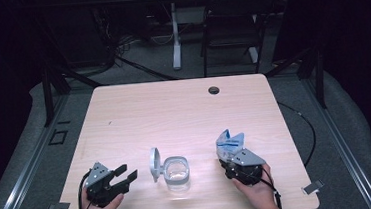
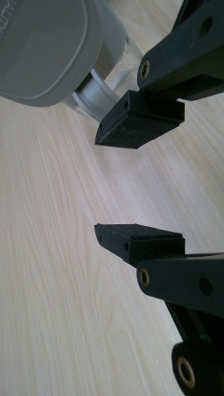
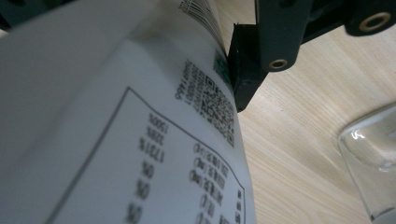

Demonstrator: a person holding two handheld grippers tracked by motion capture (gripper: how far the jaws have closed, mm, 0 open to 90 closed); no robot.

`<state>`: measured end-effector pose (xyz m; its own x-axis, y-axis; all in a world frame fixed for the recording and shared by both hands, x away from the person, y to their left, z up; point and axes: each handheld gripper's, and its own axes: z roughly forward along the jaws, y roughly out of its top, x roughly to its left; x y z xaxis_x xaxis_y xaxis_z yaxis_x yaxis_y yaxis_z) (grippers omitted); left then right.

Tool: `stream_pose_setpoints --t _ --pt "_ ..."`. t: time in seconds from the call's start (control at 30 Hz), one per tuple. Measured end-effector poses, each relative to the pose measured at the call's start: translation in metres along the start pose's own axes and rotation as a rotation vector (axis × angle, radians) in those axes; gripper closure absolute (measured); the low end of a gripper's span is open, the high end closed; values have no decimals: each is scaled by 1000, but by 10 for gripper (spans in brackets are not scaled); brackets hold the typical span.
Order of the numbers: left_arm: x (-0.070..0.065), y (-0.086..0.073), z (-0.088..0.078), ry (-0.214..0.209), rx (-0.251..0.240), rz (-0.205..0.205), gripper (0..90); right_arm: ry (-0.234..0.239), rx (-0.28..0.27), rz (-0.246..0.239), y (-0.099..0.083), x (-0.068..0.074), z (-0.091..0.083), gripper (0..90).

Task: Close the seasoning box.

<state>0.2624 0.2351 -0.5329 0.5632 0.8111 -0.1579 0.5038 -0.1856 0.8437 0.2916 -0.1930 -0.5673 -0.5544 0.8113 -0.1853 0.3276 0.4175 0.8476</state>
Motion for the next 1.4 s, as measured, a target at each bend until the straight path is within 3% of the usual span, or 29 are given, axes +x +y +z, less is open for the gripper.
stream_pose_setpoints --t 0.67,1.07,1.4 --pt "1 -1 -1 2 -10 -1 507 11 -54 -193 16 6 11 459" --pt "1 -2 0 -1 3 -2 506 9 -67 -260 27 13 10 460" --pt "1 -2 1 1 -4 -4 506 -20 -76 -309 34 14 7 460"
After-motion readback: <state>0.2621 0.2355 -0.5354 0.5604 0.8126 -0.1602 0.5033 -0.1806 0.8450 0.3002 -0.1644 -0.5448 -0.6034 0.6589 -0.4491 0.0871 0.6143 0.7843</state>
